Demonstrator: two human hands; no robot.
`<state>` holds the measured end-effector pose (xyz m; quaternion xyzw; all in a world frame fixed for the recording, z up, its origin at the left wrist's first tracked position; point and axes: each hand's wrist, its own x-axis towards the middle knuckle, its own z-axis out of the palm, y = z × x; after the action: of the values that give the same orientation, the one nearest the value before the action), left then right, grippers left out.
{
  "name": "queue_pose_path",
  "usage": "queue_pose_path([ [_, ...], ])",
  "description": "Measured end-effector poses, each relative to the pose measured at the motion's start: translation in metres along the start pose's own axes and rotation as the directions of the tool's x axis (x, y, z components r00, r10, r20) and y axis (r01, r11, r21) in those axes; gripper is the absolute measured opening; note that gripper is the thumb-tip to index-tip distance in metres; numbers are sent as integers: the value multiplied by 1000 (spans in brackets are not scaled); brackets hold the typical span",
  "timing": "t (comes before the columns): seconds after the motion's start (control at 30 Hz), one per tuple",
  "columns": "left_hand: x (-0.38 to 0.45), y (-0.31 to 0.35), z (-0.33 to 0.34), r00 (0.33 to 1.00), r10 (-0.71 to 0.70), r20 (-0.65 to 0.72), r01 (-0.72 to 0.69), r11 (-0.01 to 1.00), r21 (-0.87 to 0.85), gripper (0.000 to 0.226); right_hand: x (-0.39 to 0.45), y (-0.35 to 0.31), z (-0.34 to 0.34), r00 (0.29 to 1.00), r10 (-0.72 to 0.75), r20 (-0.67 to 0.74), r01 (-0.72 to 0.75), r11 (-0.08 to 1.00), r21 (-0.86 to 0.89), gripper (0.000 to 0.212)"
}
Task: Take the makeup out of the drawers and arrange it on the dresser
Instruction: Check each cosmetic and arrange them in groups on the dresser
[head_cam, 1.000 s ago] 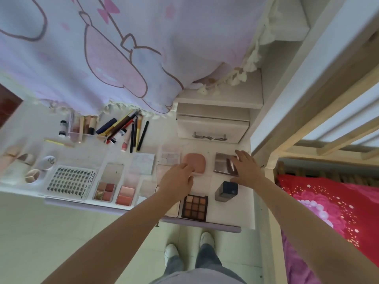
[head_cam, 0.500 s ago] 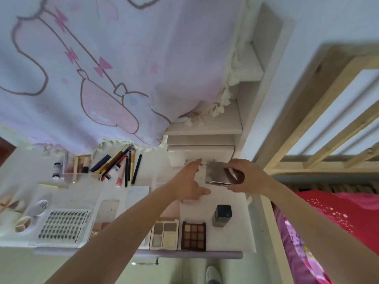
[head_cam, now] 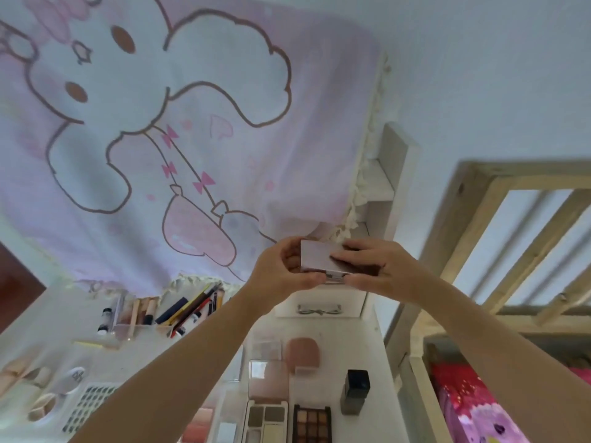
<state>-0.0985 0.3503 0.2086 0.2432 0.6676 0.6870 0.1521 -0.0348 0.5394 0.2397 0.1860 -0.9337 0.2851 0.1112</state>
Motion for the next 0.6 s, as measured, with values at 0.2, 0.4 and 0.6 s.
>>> queue_pose_path([
  [0.2,-17,-2,-12,1000,28,5,-28,998,56,61,7,-4,6,992,-103,68,101,995,22,47],
  [0.4,-21,-2,-20,997,-6,72,1,998,69,62,10,-4,2,986,103,134,-135,956,261,31],
  [0.6,-16,-11,-23,986,-87,140,85,996,21,65,17,15,3,925,290,246,-379,764,522,31],
])
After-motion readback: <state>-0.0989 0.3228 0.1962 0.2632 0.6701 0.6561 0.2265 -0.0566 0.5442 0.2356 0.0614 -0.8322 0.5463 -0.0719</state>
